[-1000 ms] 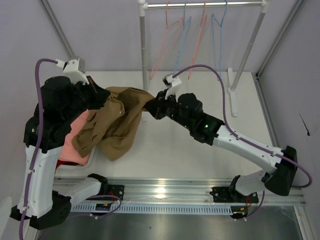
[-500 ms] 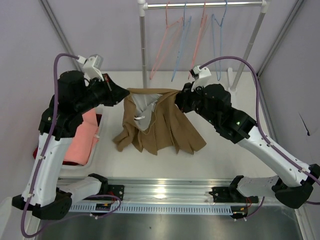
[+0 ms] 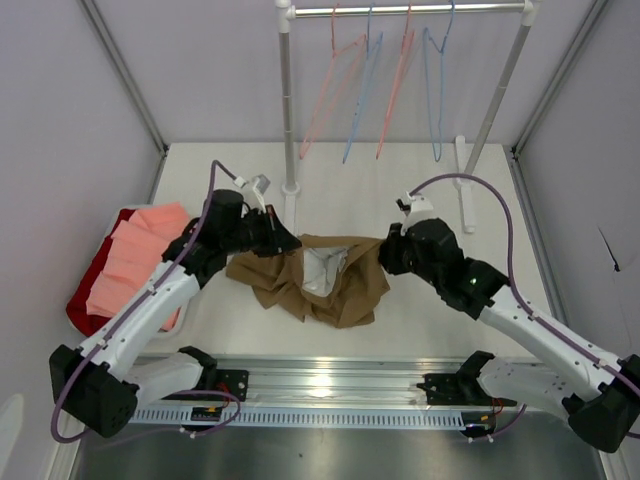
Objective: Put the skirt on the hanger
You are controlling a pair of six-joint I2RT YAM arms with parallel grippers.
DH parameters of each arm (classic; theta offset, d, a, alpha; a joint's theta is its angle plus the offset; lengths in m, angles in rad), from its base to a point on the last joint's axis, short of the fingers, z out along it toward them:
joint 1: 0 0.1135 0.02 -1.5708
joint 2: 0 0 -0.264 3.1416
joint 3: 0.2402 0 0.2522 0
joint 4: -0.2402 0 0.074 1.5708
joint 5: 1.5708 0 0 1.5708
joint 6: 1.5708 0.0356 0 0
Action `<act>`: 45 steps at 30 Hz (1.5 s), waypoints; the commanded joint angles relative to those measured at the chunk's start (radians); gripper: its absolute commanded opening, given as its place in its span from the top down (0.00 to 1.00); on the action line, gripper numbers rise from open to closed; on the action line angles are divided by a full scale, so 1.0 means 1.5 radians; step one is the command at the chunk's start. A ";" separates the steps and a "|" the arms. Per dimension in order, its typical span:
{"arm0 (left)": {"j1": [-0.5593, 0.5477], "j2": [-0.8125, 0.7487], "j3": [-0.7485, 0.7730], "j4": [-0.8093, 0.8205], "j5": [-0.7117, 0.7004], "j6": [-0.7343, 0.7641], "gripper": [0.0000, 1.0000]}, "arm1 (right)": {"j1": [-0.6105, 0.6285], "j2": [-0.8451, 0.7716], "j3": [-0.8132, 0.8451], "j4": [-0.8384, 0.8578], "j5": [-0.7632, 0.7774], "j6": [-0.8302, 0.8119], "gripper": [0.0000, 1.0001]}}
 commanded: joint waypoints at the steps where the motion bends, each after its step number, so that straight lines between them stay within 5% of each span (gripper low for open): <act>1: -0.008 0.005 -0.067 0.077 -0.060 -0.027 1.00 | -0.013 -0.059 -0.084 0.040 0.023 0.079 0.97; 7: -0.035 0.075 -0.158 0.176 -0.072 -0.054 1.00 | 0.008 -0.095 -0.234 0.075 0.025 0.179 0.80; 10: -0.047 0.116 -0.182 0.212 -0.077 -0.061 1.00 | 0.027 -0.093 -0.272 0.076 0.033 0.213 0.63; 13: -0.054 0.143 -0.186 0.221 -0.087 -0.057 1.00 | 0.059 -0.095 -0.277 0.051 0.070 0.236 0.45; 19: -0.055 0.166 -0.175 0.227 -0.090 -0.048 1.00 | 0.093 -0.142 -0.248 -0.033 0.115 0.282 0.28; 26: -0.061 0.169 -0.163 0.216 -0.088 -0.028 1.00 | 0.088 -0.215 -0.146 -0.137 0.153 0.321 0.21; 34: -0.067 0.160 -0.162 0.212 -0.088 -0.026 1.00 | 0.053 -0.074 -0.071 -0.165 0.142 0.295 0.19; 41: -0.067 0.164 -0.164 0.214 -0.084 -0.023 1.00 | 0.048 -0.100 -0.131 -0.177 0.103 0.314 0.20; 45: -0.067 0.163 -0.164 0.215 -0.079 -0.022 1.00 | 0.041 -0.104 -0.172 -0.147 0.067 0.320 0.28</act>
